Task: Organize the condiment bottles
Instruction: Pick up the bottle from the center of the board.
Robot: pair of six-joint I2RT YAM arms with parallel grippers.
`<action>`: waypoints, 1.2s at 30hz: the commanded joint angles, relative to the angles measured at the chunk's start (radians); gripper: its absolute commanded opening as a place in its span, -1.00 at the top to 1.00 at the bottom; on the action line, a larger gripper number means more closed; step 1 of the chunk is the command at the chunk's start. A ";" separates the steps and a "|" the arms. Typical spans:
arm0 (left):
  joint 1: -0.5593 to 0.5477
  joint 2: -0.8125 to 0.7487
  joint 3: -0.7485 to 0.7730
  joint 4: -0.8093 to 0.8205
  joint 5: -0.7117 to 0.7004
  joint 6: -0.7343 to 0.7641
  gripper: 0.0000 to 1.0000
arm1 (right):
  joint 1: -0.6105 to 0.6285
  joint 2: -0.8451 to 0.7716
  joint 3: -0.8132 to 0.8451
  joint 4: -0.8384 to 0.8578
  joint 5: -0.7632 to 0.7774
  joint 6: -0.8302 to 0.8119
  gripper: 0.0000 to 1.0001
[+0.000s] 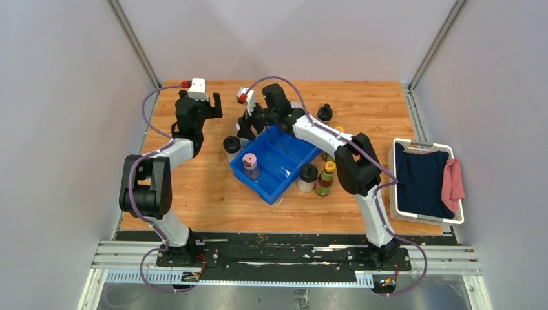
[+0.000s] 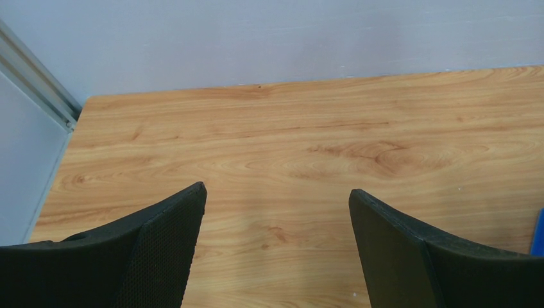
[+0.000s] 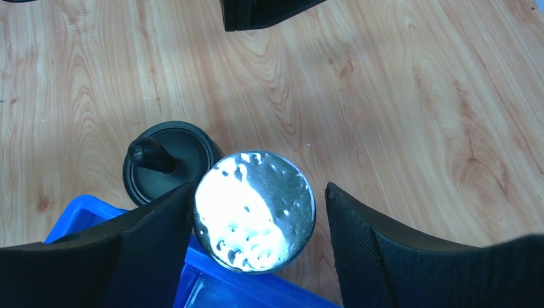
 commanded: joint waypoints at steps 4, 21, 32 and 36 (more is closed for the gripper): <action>0.008 -0.034 -0.014 0.033 0.006 0.015 -0.79 | 0.006 0.028 0.033 -0.012 -0.024 0.010 -0.27; 0.009 -0.032 -0.013 0.033 0.012 -0.009 -0.78 | 0.005 -0.010 0.015 -0.012 -0.012 0.006 1.00; 0.007 -0.036 -0.020 0.036 0.012 -0.036 -0.76 | 0.004 -0.037 0.073 -0.040 0.017 -0.005 1.00; 0.007 -0.037 -0.023 0.042 0.016 -0.041 -0.76 | 0.004 -0.043 0.100 -0.049 0.029 -0.008 1.00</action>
